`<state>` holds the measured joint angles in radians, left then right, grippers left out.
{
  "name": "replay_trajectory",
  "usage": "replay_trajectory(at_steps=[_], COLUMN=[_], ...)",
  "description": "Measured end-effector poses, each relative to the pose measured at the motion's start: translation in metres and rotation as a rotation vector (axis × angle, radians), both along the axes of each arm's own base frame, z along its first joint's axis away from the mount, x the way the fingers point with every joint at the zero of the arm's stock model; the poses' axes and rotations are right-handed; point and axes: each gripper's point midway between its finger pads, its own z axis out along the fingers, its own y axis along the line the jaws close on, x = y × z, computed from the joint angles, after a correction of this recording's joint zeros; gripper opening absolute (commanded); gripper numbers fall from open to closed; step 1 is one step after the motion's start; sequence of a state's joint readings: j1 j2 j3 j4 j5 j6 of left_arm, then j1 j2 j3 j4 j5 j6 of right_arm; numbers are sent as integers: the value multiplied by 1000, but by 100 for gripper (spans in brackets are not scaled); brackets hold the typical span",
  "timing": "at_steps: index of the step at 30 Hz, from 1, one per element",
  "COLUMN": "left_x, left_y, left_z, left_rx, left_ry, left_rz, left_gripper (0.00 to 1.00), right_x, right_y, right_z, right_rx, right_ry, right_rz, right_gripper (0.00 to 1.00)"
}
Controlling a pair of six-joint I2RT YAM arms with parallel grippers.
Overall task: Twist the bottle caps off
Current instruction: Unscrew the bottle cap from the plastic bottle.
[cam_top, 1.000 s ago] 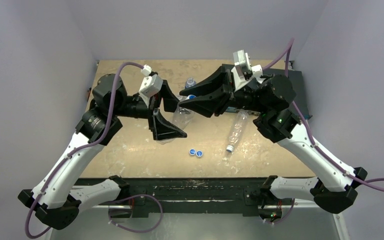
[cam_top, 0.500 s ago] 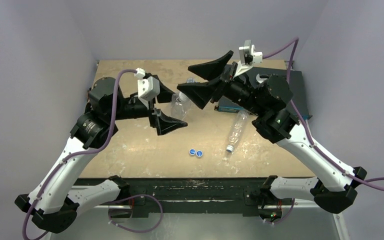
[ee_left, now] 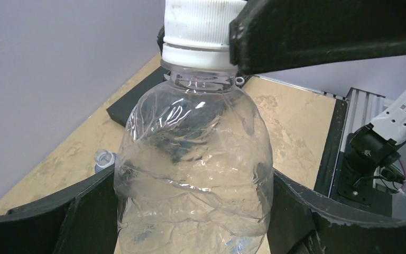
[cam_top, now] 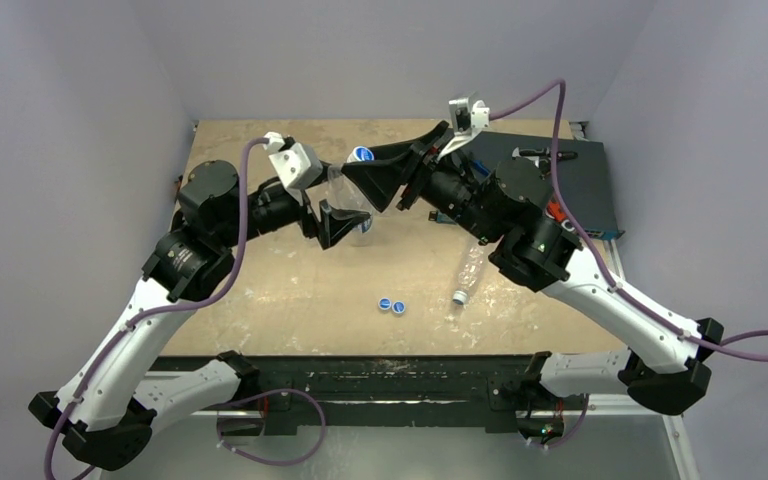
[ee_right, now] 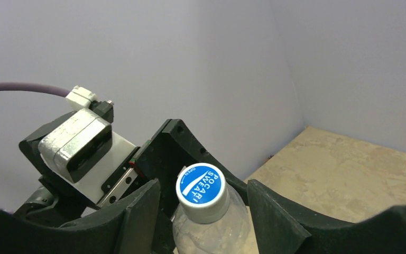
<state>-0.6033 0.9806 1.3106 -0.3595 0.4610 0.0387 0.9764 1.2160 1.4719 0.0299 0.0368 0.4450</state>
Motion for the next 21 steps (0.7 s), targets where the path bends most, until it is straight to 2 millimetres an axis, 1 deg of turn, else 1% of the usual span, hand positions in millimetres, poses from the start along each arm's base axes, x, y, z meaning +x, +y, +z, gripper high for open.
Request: replay_trajectory(at_steps=[3,8,11,13,16,18,19,21], left_x=[3,5,5,6,6,7,7,7], left_y=[1,3,3,3,2,2,2,1], left_z=[0,0,0,0,-2,-2,-3,-4], left_rx=[1,0,-1,-3,-6,-8,-10,-15], left_ry=[1,1,2,3,16,19,25,38], left_rz=[17,30,32,35,39,39,39,40], left_gripper=[4,4,4,4,4,4,4,4], right_x=[4,9,10,10,9,9,9,10], right_y=[0,-3,-5,-5,-3,-3,-3,-2], right_z=[-2,1,4,5,6,5,5,5], right_rx=[-2,14,25,31,30,27,27,22], right_ry=[9,9,7,3,-3,-6,-7,-11], right_rz=[-22,-54,-69,-68,-65,-65,-66,-68], right_gripper=[59,52,44,34,24,24,27,41])
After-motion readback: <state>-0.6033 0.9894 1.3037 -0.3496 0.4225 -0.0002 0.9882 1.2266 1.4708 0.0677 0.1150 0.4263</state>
